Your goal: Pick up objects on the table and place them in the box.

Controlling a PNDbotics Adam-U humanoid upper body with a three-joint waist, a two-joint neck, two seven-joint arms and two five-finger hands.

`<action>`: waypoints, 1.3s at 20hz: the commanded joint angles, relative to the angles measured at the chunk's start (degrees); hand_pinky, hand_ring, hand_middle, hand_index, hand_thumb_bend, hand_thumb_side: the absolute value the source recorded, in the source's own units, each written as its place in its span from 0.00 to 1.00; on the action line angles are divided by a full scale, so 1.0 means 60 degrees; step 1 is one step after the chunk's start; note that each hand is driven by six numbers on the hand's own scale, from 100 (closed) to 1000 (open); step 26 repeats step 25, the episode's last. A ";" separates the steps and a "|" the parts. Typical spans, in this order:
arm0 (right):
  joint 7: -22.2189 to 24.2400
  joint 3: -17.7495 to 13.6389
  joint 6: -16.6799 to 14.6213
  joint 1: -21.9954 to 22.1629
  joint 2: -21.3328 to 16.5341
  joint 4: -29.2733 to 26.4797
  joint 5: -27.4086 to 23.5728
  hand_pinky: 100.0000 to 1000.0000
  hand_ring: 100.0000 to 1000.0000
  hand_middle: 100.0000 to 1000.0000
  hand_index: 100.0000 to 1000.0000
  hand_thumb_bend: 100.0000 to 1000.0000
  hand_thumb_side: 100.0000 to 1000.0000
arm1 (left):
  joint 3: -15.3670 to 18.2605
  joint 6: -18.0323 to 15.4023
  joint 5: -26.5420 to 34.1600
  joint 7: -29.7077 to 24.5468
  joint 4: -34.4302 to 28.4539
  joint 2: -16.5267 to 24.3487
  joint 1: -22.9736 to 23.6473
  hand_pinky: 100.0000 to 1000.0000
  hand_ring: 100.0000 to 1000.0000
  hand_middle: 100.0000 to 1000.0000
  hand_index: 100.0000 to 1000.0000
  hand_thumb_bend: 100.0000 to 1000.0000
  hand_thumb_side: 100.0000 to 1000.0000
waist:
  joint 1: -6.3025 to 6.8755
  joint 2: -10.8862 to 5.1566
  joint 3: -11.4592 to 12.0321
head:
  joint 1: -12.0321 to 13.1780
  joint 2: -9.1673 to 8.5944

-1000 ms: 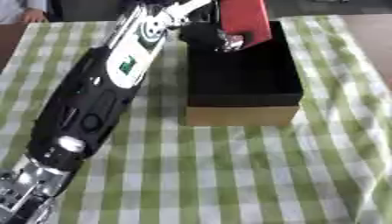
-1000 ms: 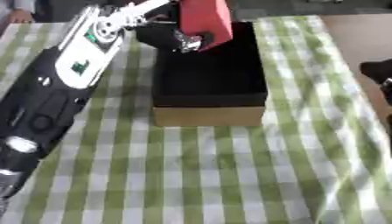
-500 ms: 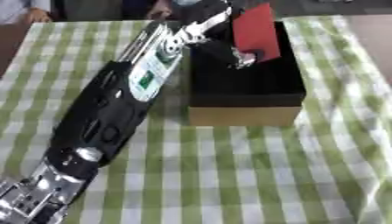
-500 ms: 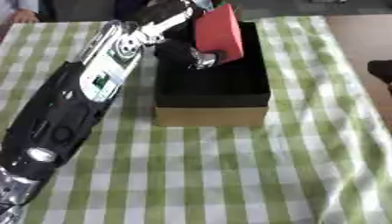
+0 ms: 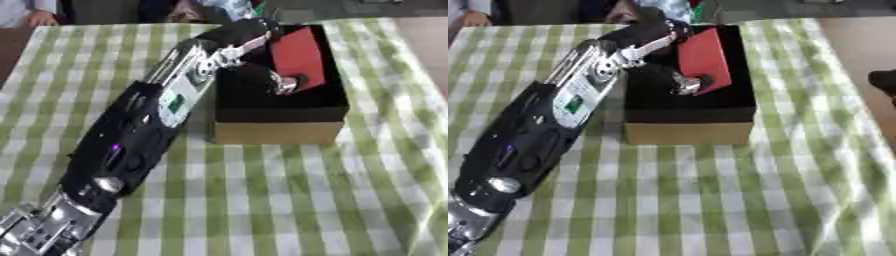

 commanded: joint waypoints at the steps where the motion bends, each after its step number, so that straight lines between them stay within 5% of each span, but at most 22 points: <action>1: 0.0015 -0.0045 0.0022 -0.0072 -0.0101 -0.0163 -0.0018 0.82 0.69 0.56 0.79 0.00 0.87 | 0.0075 -0.0028 -0.0193 0.0105 -0.0129 0.0044 -0.0141 0.82 0.91 0.92 1.00 0.76 0.85 | 0.0054 -0.0379 -0.0024 | -0.0004 -0.0026; 6: 0.0025 -0.0043 0.0043 -0.0056 -0.0089 -0.0163 -0.0036 0.82 0.69 0.56 0.79 0.00 0.88 | 0.0112 0.0142 -0.0151 0.0497 -0.0064 0.0055 -0.0083 0.82 0.91 0.93 1.00 0.82 0.84 | 0.0057 -0.0398 -0.0020 | -0.0009 -0.0003; 10: 0.0022 -0.0054 0.0053 -0.0023 -0.0074 -0.0163 -0.0029 0.82 0.69 0.56 0.79 0.00 0.87 | 0.0179 0.0282 -0.0056 0.1062 -0.0282 0.0103 -0.0008 0.81 0.89 0.89 1.00 0.66 0.83 | 0.0046 -0.0420 -0.0010 | -0.0038 0.0049; 13: -0.0002 -0.0083 0.0032 0.0023 -0.0088 -0.0163 -0.0021 0.82 0.69 0.56 0.79 0.00 0.87 | 0.0505 0.0609 0.0538 0.2039 -0.1060 0.0363 0.0138 0.78 0.82 0.79 0.94 0.42 0.80 | 0.0031 -0.0465 0.0040 | -0.0152 0.0230; 18: -0.0121 -0.0186 -0.0034 0.0156 -0.0163 -0.0163 -0.0034 0.82 0.69 0.56 0.79 0.00 0.87 | 0.1167 0.1312 0.3394 0.4589 -0.3357 0.1569 0.0719 0.74 0.72 0.68 0.85 0.21 0.82 | 0.0041 -0.0642 0.0164 | -0.0564 0.0745; 24: -0.0282 -0.0318 -0.0068 0.0247 -0.0211 -0.0163 -0.0149 0.81 0.69 0.56 0.79 0.00 0.87 | 0.1875 0.1333 0.7265 0.6653 -0.5690 0.2927 0.2011 0.68 0.61 0.58 0.76 0.14 0.75 | 0.0005 -0.0905 0.0287 | -0.0972 0.0979; 26: -0.0308 -0.0344 -0.0082 0.0256 -0.0221 -0.0163 -0.0178 0.81 0.69 0.56 0.79 0.00 0.87 | 0.2018 0.1296 0.7792 0.6976 -0.6036 0.3073 0.2277 0.67 0.58 0.57 0.75 0.12 0.73 | -0.0011 -0.0945 0.0312 | -0.1027 0.0988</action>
